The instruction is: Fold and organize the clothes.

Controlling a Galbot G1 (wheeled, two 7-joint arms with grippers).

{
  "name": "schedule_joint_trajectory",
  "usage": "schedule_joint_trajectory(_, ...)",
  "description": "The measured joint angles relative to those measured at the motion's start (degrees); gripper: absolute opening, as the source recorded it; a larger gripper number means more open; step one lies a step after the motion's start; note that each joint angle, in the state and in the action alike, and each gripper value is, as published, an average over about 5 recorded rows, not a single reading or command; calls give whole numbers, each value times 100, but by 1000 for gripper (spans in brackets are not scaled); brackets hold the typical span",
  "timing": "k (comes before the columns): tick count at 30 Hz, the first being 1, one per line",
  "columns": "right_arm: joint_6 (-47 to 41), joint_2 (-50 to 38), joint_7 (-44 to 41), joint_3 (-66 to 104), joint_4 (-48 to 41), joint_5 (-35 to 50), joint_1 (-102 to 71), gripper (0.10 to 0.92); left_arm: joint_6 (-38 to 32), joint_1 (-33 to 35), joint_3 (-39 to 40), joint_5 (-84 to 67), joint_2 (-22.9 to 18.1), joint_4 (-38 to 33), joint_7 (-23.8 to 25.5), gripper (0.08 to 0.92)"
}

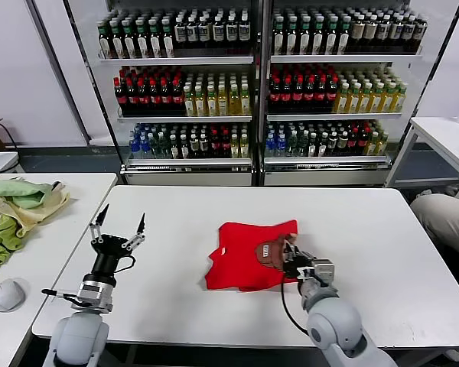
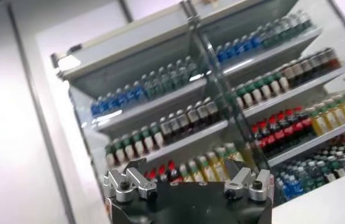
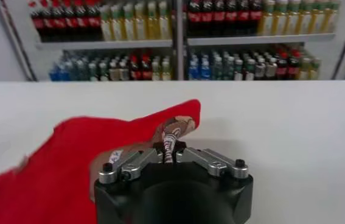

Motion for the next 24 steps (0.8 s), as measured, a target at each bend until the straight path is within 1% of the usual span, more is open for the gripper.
schedule_joint_trajectory(2,17,-16,-56,124,-15,-120,-94,269,-162,-55,83,173,-39,59,3,823)
schedule_joint_trajectory(4,53,-35,-125,251,-15,-267,-192,346,-331,-122,136,367,-78,122,16,823)
schedule_joint_trajectory(10,267,-113,-352,624,100,-737,-383,519,-823,-294,176,996,-145,270,75,823)
schedule_joint_trajectory(15,523,-170,-526,796,98,-1192,-352,657,-1049,-388,195,1174,-139,315,177,823)
schedule_joint_trajectory(20,818,-271,-679,981,-151,-1586,-120,790,-826,-450,268,736,-138,277,281,823)
schedule_joint_trajectory(22,922,-317,-763,1060,-286,-1671,6,813,-650,-489,287,507,-150,274,292,823)
schedule_joint_trajectory(24,1010,-374,-868,1142,-422,-1718,127,819,-469,-517,312,303,-167,288,297,823)
